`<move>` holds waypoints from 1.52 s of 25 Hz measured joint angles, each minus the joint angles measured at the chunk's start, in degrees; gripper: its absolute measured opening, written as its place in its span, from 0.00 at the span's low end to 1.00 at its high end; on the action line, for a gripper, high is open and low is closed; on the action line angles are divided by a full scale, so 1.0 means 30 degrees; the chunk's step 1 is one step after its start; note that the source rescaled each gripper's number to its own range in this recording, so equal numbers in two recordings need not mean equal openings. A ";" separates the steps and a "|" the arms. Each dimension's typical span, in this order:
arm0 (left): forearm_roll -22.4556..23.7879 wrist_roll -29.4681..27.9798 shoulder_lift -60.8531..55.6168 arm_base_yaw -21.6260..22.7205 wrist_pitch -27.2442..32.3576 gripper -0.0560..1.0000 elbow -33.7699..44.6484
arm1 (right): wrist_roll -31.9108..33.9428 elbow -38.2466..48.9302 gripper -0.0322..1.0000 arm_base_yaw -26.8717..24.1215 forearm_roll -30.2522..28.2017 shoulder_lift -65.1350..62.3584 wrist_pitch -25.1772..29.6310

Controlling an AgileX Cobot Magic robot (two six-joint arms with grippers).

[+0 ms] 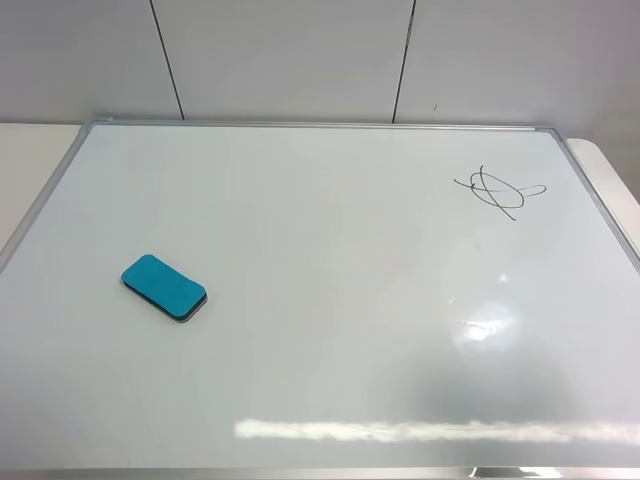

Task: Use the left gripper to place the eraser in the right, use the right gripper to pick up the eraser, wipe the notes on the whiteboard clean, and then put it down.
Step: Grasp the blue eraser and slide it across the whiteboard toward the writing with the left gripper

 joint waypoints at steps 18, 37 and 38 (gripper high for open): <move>0.0000 0.0000 0.0000 0.0000 -0.0021 1.00 0.0000 | 0.0000 0.0000 1.00 0.0000 0.0000 0.0000 0.0000; -0.1946 0.2036 1.1527 0.0000 -0.0316 0.90 -0.2355 | 0.0000 0.0000 1.00 0.0000 0.0000 0.0000 -0.0012; -0.2250 0.2390 1.3049 0.0000 -0.0335 0.84 -0.2673 | 0.0000 0.0000 1.00 0.0000 0.0000 0.0000 -0.0012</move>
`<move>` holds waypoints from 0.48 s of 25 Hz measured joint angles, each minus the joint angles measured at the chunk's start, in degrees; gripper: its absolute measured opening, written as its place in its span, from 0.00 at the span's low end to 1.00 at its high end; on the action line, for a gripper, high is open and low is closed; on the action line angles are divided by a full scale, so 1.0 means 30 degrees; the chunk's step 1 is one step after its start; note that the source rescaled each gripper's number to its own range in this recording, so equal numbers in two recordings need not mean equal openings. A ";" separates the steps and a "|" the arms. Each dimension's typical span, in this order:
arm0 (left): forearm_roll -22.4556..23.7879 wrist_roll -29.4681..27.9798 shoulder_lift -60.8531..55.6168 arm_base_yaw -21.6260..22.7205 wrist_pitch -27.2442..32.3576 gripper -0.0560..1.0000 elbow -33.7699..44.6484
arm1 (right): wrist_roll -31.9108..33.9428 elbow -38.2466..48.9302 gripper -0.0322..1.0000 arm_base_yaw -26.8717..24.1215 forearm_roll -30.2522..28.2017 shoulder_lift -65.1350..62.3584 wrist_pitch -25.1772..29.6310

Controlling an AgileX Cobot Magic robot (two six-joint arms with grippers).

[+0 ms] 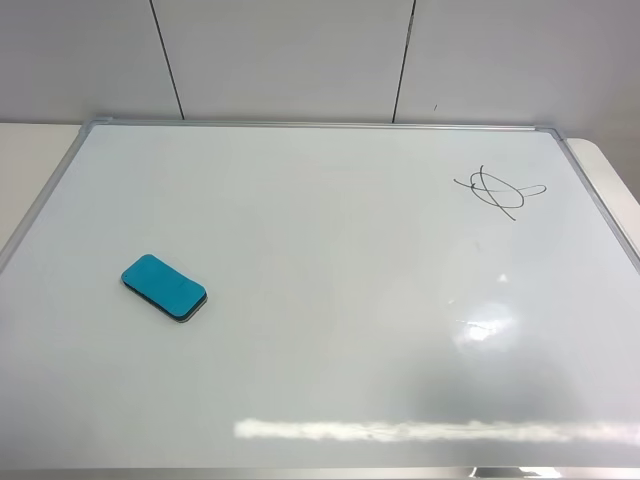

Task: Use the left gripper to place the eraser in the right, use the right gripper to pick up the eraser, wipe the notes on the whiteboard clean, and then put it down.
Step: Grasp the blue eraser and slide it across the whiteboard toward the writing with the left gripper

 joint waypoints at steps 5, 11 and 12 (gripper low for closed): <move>-0.1316 0.2382 0.6259 0.0000 -0.0428 0.25 -0.1299 | 0.0000 0.0000 1.00 0.0000 0.0000 0.0000 0.0000; -0.1772 0.4014 1.1081 -0.1715 -0.3711 0.06 -0.1488 | 0.0000 0.0000 1.00 0.0000 0.0000 0.0000 0.0000; -0.1653 0.4014 1.1567 -0.2290 -0.4282 0.06 -0.1488 | 0.0000 0.0000 1.00 0.0000 0.0000 0.0000 0.0000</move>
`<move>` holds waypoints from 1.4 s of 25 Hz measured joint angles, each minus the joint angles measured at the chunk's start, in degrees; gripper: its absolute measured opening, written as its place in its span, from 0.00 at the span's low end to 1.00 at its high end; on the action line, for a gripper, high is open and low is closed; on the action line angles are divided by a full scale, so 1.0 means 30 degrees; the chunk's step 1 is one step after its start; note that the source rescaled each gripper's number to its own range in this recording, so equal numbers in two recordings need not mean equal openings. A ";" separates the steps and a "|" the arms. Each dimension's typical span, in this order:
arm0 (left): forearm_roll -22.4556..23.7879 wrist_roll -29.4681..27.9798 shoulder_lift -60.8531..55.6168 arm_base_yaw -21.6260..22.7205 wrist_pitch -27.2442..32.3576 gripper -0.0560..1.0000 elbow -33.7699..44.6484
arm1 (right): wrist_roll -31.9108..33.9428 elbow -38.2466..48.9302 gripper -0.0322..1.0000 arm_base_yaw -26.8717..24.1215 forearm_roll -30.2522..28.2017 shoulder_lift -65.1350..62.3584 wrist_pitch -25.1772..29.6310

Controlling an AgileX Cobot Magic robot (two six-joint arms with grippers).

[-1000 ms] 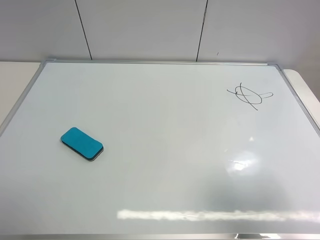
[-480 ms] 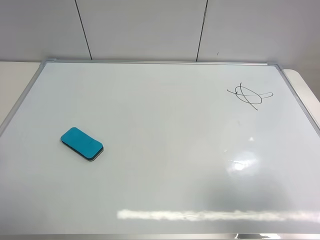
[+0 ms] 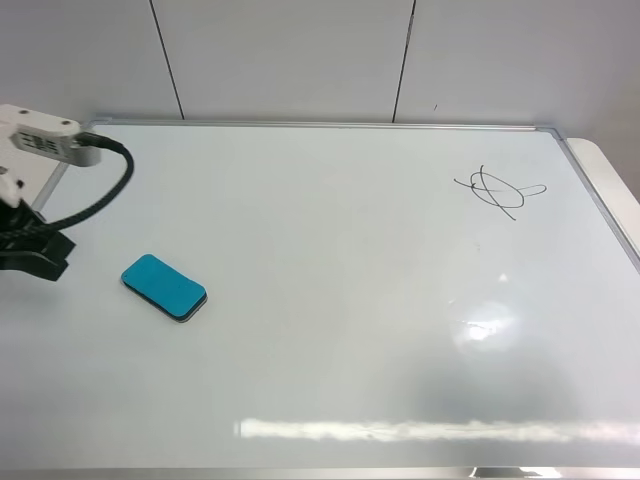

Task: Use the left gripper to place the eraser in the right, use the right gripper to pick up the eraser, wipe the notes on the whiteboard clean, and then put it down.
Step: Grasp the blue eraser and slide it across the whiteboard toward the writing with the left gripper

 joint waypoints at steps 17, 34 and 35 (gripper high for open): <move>0.3489 -0.2174 0.6898 -0.3453 -0.6851 0.05 -0.0013 | 0.0000 0.0000 1.00 0.0000 0.0000 0.0000 0.0000; 0.2763 -0.2237 0.9339 -0.4515 -1.0090 0.05 -0.0504 | 0.0000 0.0000 1.00 0.0000 0.0000 0.0000 0.0000; 0.2763 -0.2237 0.9339 -0.4515 -1.0090 0.05 -0.0504 | 0.0000 0.0000 1.00 0.0000 0.0000 0.0000 0.0000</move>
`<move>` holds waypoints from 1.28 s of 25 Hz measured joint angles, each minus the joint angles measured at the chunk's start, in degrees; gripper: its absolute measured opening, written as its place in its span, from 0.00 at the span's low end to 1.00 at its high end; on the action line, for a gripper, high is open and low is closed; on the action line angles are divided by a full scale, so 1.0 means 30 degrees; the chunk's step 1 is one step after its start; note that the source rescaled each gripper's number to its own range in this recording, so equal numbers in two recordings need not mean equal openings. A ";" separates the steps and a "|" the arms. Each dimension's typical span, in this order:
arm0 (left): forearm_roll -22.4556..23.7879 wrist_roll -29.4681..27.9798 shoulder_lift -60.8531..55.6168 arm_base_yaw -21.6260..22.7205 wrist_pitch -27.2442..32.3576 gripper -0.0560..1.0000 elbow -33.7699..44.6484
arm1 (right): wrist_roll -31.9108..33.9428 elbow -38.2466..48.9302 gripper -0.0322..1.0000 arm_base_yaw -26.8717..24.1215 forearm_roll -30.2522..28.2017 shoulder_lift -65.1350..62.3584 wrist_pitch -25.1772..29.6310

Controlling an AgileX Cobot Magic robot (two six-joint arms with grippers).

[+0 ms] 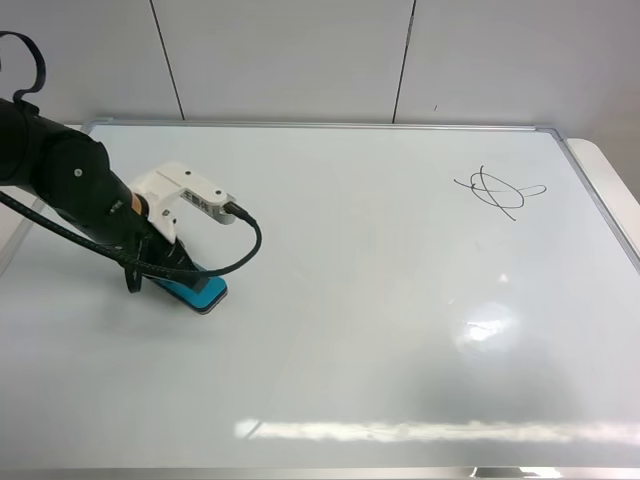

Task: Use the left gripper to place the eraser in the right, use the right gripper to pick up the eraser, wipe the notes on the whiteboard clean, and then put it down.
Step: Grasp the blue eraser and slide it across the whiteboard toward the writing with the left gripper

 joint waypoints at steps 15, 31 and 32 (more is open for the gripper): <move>-0.1554 -0.1106 0.7071 -0.5782 0.3512 0.05 -1.1993 | 0.0000 0.0000 1.00 0.0000 0.0000 0.0000 0.0000; -0.1619 -0.2933 1.4141 -0.9532 0.7913 0.05 -2.5146 | 0.0000 0.0000 1.00 0.0000 0.0000 0.0000 0.0000; -0.1619 -0.2946 1.4290 -0.9615 0.8149 0.05 -2.5467 | 0.0000 0.0000 1.00 0.0000 0.0000 0.0000 0.0000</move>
